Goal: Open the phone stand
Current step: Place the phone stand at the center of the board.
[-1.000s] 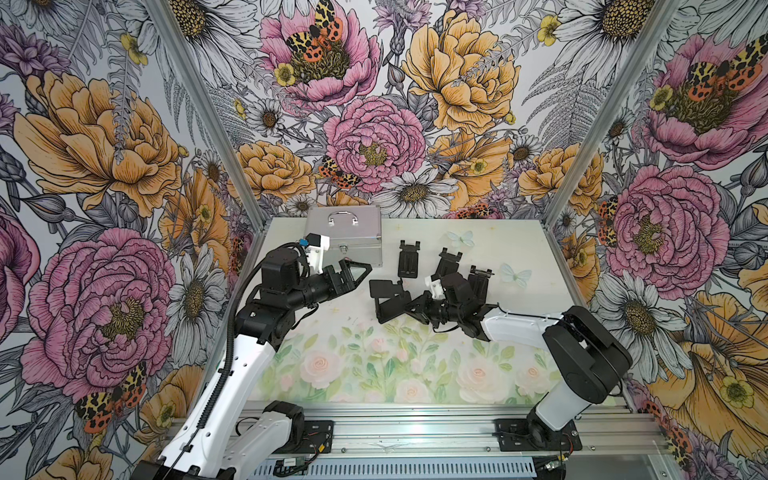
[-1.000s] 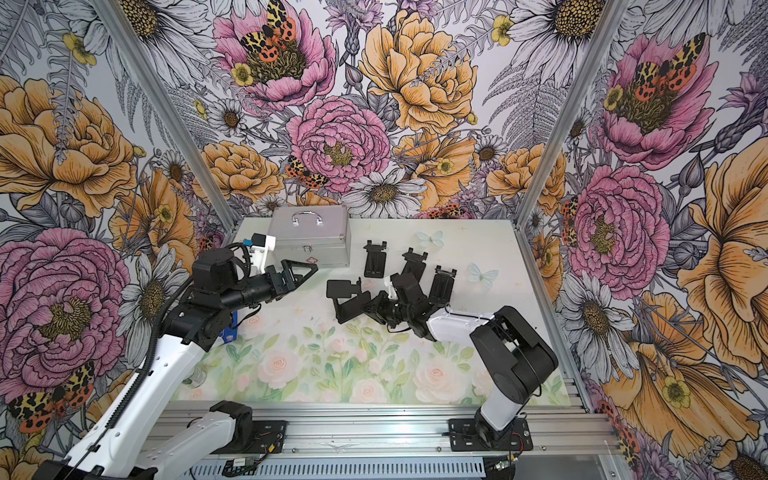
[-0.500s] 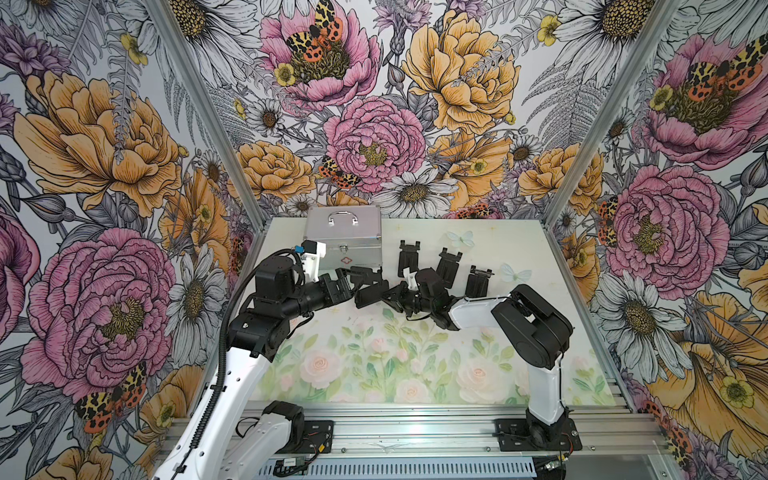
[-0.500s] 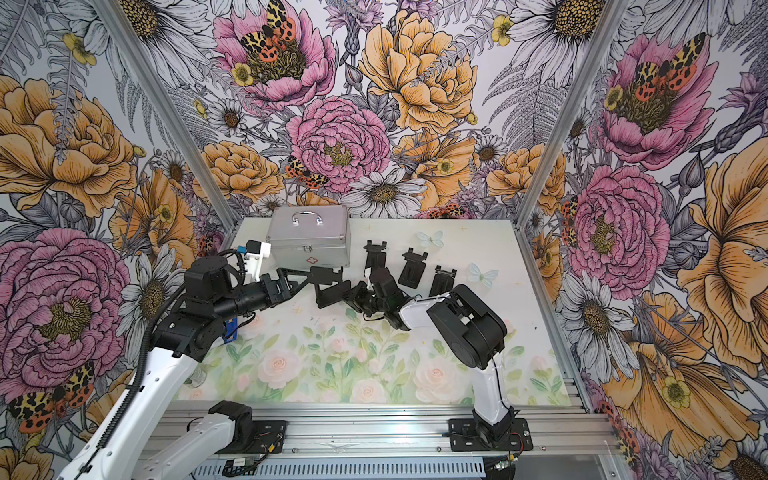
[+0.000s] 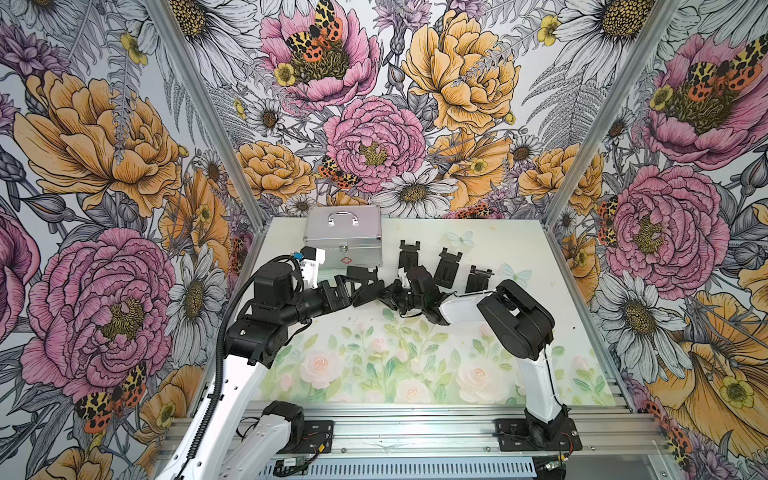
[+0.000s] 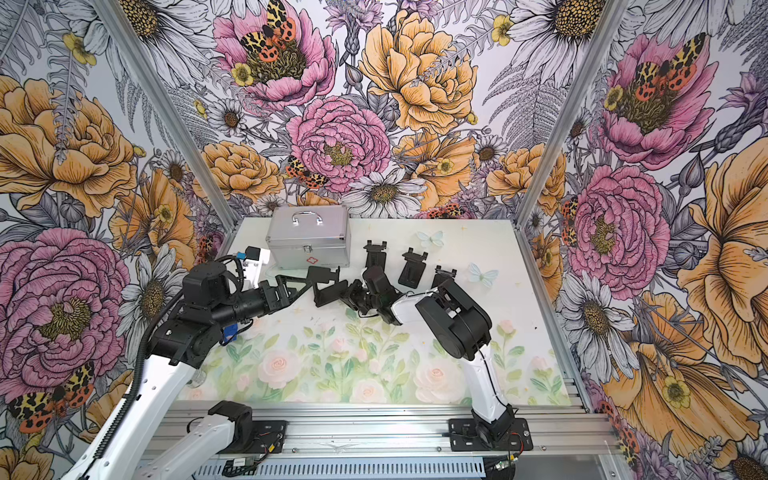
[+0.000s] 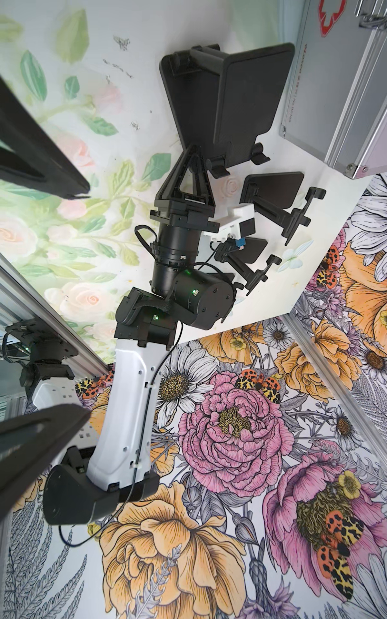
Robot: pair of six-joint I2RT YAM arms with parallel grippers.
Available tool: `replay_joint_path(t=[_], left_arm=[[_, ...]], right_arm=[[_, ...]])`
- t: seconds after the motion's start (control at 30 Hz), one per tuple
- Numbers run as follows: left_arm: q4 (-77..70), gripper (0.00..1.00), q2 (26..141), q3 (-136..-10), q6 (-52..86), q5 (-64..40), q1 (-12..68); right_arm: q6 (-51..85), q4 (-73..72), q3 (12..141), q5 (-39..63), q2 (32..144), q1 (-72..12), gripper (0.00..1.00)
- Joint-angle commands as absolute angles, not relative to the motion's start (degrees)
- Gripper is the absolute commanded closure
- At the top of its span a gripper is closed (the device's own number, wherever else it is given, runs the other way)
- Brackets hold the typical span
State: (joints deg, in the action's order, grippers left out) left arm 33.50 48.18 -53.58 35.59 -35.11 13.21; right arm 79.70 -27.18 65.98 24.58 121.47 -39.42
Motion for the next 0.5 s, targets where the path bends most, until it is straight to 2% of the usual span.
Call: replay_joint_path(t=[0.0,0.07,0.2,0.37,0.47], left_arm=[[34.45,0.01,47.46,-52.83,34.01,-35.33,12.42],[34.45,0.01,47.16,-52.67,34.01,-35.25,12.48],[34.6,0.01,46.78,-52.39,34.08,-35.38,12.43],[34.8,0.01,46.32,-52.21,34.11,-35.25,12.39],[34.83,0.01,46.49,-52.21,34.34,-35.22,12.34]], right_arm=[[79.89,-25.58,67.18,23.67,123.44,-39.96,0.9],[79.98,-24.49,67.04,23.45,123.69,-39.99,0.8],[79.98,-23.63,66.23,22.93,123.71,-40.03,0.66],[80.32,-23.05,65.09,22.41,123.54,-39.99,0.62],[81.18,-22.38,64.14,22.12,123.0,-39.95,0.51]])
